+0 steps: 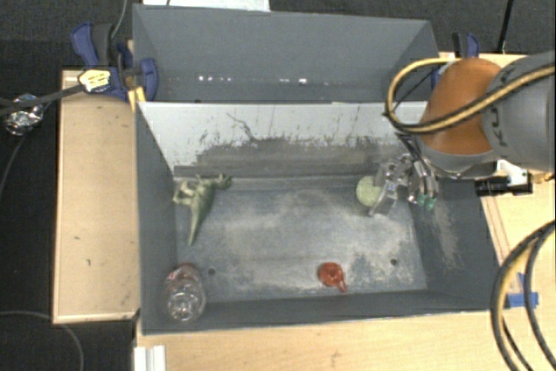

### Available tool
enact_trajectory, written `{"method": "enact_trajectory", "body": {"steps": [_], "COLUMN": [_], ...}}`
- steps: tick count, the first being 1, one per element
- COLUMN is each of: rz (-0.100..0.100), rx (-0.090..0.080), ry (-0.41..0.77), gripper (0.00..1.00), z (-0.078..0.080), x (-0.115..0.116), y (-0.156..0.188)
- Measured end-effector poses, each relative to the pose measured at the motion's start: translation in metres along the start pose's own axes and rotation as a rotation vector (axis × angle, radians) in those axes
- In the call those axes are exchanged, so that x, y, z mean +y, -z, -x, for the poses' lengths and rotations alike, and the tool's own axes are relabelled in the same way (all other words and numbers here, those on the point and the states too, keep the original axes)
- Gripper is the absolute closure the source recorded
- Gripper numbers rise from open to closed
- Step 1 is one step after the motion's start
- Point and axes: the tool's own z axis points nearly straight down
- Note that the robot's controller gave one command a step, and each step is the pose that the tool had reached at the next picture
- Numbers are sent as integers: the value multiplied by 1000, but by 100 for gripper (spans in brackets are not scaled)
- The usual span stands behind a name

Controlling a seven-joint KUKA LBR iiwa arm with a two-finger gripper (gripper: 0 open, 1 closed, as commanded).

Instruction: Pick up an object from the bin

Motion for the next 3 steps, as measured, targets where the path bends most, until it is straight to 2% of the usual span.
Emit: {"method": "enact_trajectory", "body": {"steps": [1, 2, 3], "rz": [-1, 2, 0], "rx": [0, -9, -5], "ry": [4, 6, 6], "gripper": [100, 100, 100], "z": [0, 4, 2], "x": [0, 1, 0], "y": [0, 68, 2]}}
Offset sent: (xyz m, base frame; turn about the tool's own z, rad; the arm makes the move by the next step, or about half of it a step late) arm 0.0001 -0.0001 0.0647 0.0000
